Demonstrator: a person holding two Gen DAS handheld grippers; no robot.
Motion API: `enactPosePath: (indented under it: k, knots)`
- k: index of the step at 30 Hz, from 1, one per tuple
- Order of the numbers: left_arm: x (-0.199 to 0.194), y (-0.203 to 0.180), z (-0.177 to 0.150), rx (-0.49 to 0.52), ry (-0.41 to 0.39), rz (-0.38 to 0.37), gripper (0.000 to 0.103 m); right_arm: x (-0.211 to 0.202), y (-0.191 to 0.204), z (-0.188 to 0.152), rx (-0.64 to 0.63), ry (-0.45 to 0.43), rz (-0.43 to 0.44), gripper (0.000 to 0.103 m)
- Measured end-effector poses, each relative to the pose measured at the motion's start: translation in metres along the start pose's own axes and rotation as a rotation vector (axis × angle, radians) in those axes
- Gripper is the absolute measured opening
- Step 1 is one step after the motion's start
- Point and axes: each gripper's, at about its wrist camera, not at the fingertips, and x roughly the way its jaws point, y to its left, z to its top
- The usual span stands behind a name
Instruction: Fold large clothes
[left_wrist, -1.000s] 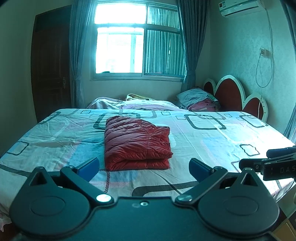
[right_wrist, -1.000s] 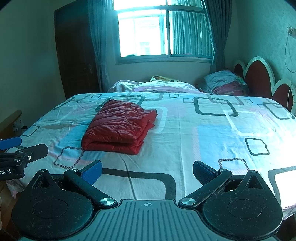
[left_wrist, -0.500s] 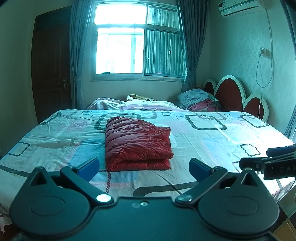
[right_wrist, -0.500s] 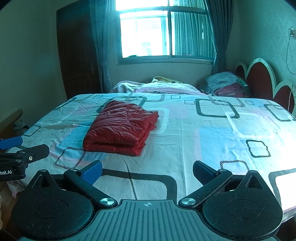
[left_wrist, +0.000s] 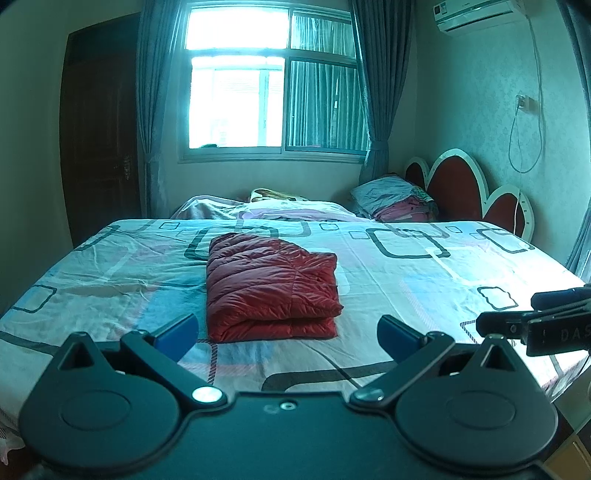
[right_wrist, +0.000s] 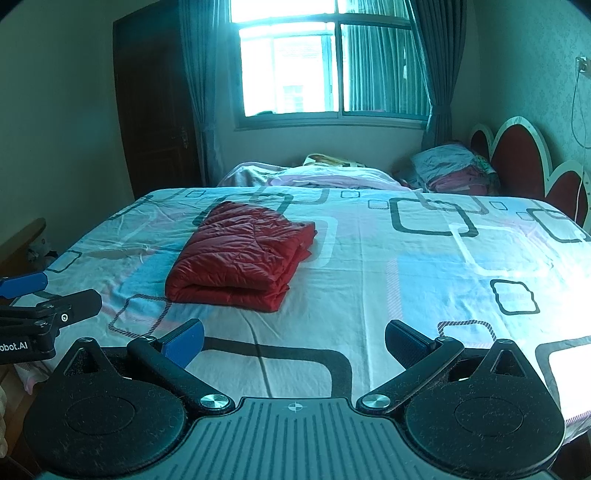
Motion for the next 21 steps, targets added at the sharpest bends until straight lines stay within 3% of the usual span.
enactPosePath:
  k: [21]
  knots:
    - [0.0017, 0.0059, -0.0016, -0.015, -0.003, 0.005, 0.103, -0.002, -0.0028, 0.0021, -0.007, -0.006, 0.011, 0.103]
